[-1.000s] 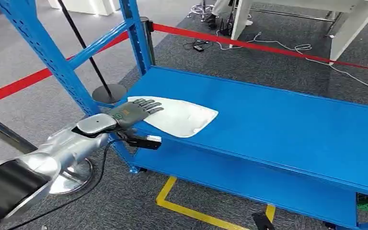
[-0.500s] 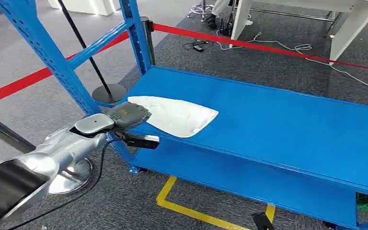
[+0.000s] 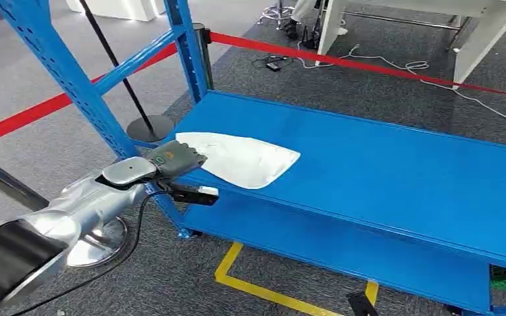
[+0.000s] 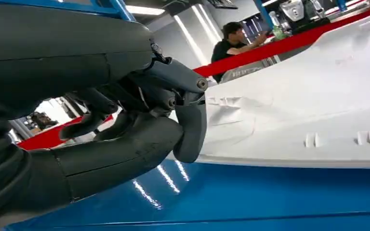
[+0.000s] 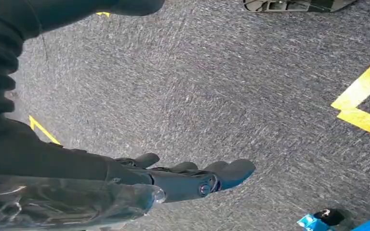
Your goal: Take the parts from the cabinet and place them on the table.
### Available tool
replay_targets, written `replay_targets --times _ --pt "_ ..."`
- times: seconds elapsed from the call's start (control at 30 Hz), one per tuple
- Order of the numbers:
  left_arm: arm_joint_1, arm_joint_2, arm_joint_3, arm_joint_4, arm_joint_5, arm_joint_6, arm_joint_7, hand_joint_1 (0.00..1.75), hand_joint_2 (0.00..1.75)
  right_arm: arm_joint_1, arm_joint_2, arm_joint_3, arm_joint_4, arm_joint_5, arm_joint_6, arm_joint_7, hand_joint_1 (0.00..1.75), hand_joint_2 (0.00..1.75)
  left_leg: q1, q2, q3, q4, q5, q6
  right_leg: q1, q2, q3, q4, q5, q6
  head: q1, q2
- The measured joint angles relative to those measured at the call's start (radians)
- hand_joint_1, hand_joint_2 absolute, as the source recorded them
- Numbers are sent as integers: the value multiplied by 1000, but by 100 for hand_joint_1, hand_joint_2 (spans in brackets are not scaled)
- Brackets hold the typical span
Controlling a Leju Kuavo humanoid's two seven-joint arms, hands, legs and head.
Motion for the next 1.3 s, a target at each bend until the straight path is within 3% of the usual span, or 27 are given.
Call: replay_targets --times 0.03,0.77,1.3 --pt "0 0 0 0 0 0 0 0 175 0 0 0 0 0 0 -1 0 175 0 0 0 0 0 0 0 0 0 0 0 0 0 0" --pt "4 2 -7 1 -62 -42 26 0 175 -1 0 -10 0 0 2 -3 0 175 0 0 0 0 0 0 0 0 0 0 0 0 0 0" --pt "4 3 -31 1 -112 39 72 0 175 -1 0 -10 0 2 3 -5 0 175 0 0 0 0 0 0 0 0 0 0 0 0 0 0"
